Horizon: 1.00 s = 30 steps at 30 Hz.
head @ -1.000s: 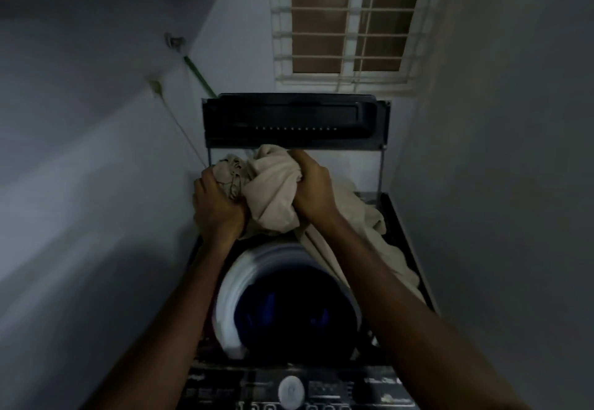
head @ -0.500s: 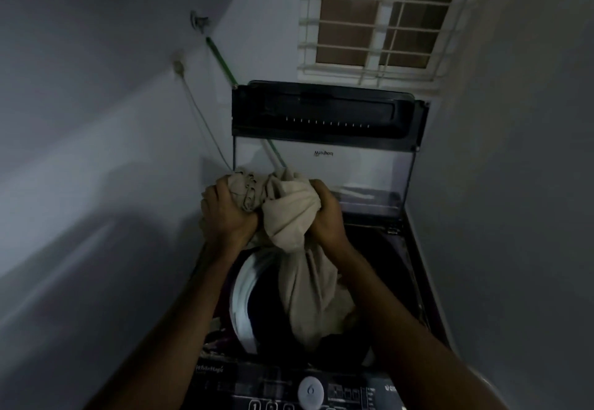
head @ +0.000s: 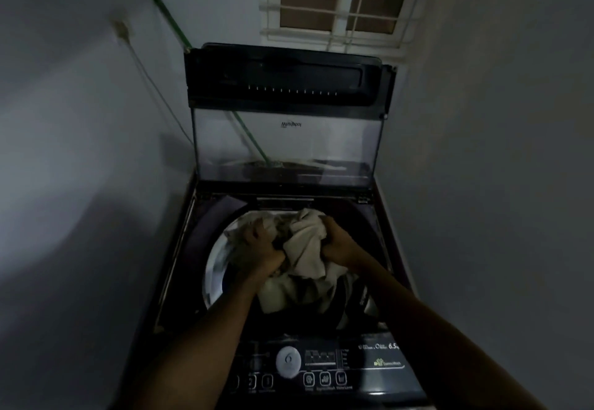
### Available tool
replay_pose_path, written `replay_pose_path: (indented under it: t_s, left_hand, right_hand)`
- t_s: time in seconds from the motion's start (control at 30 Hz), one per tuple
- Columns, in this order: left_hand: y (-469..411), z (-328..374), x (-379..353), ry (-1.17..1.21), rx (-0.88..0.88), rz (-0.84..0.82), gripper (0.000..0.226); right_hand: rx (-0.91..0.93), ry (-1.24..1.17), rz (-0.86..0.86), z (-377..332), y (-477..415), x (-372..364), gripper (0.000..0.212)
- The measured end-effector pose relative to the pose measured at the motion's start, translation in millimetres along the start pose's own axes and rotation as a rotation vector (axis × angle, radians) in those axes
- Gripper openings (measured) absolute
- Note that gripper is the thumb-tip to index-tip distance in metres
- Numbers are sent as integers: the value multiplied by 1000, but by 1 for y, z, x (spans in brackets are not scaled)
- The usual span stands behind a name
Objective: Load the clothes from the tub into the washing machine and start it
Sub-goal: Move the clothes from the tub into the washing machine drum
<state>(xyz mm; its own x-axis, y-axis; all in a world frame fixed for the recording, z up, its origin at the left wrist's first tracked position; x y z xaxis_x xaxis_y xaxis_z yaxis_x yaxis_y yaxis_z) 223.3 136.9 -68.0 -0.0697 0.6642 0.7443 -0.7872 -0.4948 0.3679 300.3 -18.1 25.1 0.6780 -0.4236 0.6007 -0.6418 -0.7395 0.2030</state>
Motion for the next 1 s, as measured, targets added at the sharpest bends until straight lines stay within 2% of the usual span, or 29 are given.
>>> replay_pose_path:
  t_s: [0.07, 0.13, 0.2, 0.23, 0.3, 0.37, 0.43, 0.47, 0.53, 0.6, 0.7, 0.77, 0.87, 1.0]
  left_hand:
    - [5, -9, -29, 32, -93, -303, 97]
    - [11, -28, -42, -18, -85, -436, 70]
    - [10, -43, -44, -97, -89, -404, 35]
    - [9, -45, -42, -144, -112, -364, 26]
    - [7, -49, -37, -207, -143, -269, 23]
    - [10, -44, -26, -147, -155, -177, 23]
    - [16, -35, -20, -41, -168, -149, 24]
    - [18, -28, -19, -8, -197, -153, 24]
    - [23, -14, -26, 6, -286, -229, 28]
    - [28, -7, -33, 6, -326, -309, 39]
    - [22, -13, -25, -88, -306, -223, 57]
    - [20, -12, -19, -148, -308, -150, 52]
    - [23, 1, -20, -164, -331, -96, 38]
    - [30, 26, -34, -148, -392, -73, 39]
  right_hand:
    - [-56, 29, -243, 13, 8, -36, 70]
    - [-143, 148, -368, 34, 18, -62, 79]
    - [-123, 307, -452, 58, 15, -89, 81]
    - [-108, 359, -461, 65, 14, -97, 82]
    - [-197, 283, -463, 78, 17, -102, 81]
    - [-223, 186, -481, 71, 26, -99, 69]
    - [-285, -18, -423, 80, 33, -97, 52]
    - [-255, -9, -370, 77, 32, -93, 48]
    - [-252, 139, -336, 81, 28, -90, 49]
    - [-236, 185, -327, 77, 21, -91, 50]
    - [-165, 413, -258, 64, 16, -85, 47]
    - [-152, 483, -146, 55, 17, -72, 38]
    - [-150, 474, -23, 53, 19, -57, 41]
    - [-138, 458, 149, 55, 32, -32, 34]
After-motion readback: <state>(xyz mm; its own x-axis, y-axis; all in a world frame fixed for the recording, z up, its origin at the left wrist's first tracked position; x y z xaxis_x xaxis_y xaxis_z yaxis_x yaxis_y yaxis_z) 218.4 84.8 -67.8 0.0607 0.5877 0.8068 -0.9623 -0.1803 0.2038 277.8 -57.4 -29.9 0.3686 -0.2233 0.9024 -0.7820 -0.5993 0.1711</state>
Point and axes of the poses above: each hand's wrist, its own y-axis away from the middle knuckle, its own x-axis out of the back of the hand, z = x × y, the point moved 10 cm from there along -y, towards the middle knuckle, and after that the axes turned 5 degrees about -z, right-handed, at the moved point
